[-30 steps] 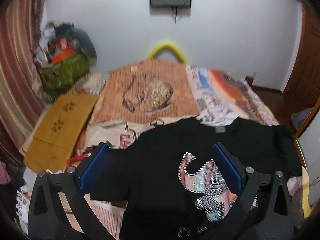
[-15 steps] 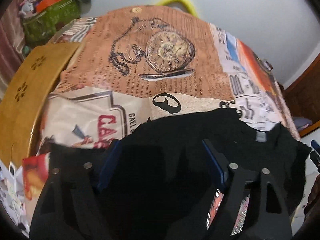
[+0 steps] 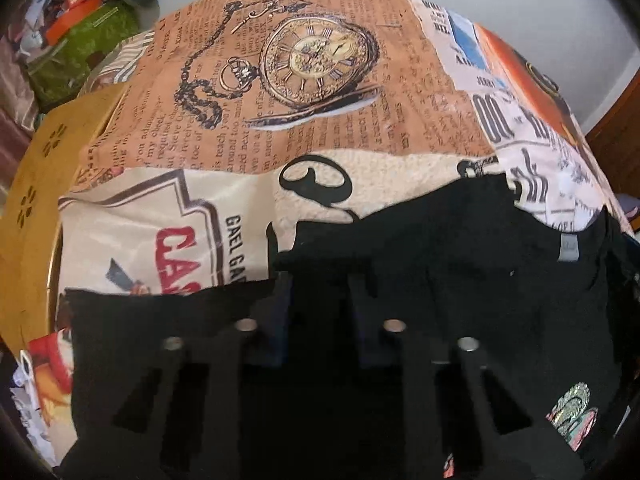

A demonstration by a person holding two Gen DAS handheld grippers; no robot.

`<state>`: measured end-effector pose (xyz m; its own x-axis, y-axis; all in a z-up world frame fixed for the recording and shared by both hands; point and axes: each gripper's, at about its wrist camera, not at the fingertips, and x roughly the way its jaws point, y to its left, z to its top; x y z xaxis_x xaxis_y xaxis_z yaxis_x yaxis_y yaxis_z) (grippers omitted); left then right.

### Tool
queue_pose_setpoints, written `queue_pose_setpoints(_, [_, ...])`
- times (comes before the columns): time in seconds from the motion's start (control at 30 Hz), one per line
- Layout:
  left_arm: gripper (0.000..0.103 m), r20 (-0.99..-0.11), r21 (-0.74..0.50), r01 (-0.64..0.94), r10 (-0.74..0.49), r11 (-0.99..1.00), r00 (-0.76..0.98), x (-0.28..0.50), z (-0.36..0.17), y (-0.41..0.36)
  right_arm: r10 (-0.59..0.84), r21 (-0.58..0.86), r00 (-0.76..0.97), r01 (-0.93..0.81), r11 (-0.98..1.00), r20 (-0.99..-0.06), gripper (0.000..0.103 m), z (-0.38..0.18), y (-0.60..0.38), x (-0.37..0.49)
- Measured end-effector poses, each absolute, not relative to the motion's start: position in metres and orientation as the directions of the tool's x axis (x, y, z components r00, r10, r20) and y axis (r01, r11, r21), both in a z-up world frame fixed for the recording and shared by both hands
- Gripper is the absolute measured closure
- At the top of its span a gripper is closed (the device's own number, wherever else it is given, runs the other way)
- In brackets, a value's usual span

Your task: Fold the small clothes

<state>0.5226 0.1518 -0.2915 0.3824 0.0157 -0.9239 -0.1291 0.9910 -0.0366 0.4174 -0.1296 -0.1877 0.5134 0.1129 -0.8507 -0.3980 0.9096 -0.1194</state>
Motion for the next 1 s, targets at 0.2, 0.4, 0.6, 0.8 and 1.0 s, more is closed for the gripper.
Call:
queue_pose_setpoints(0.2, [0.095,-0.896,-0.032,-0.16,0.042,0.987,0.441,0.511,-0.256,0.163,0.101,-0.159,0.518,-0.434,0.887,-0.849,0.098,-0.173,-0.116,0.415])
queue_pose_setpoints(0.4, [0.095,-0.865,0.027,-0.192,0.119,0.981,0.487,0.517,-0.225,0.168,0.143,-0.125,0.572,-0.403,0.906,-0.807,0.098,-0.138,-0.107,0.435])
queue_pose_setpoints(0.6, [0.09,-0.883,0.052,-0.205,0.141,0.977,0.448,0.529,-0.244,0.168,0.084,-0.164,0.579,-0.362,0.918,-0.811,0.098,-0.138,-0.088,0.456])
queue_pose_setpoints(0.8, [0.068,-0.885,0.097,-0.158,0.158,0.983,0.438,0.507,-0.253,0.173,-0.022,-0.269,0.549,-0.374,0.888,-0.835,0.072,-0.168,-0.077,0.446])
queue_pose_setpoints(1.0, [0.041,-0.86,-0.043,-0.257,0.095,0.965,0.501,0.451,-0.218,0.229,0.069,-0.225,0.59,-0.41,0.884,-0.804,0.048,-0.136,-0.073,0.406])
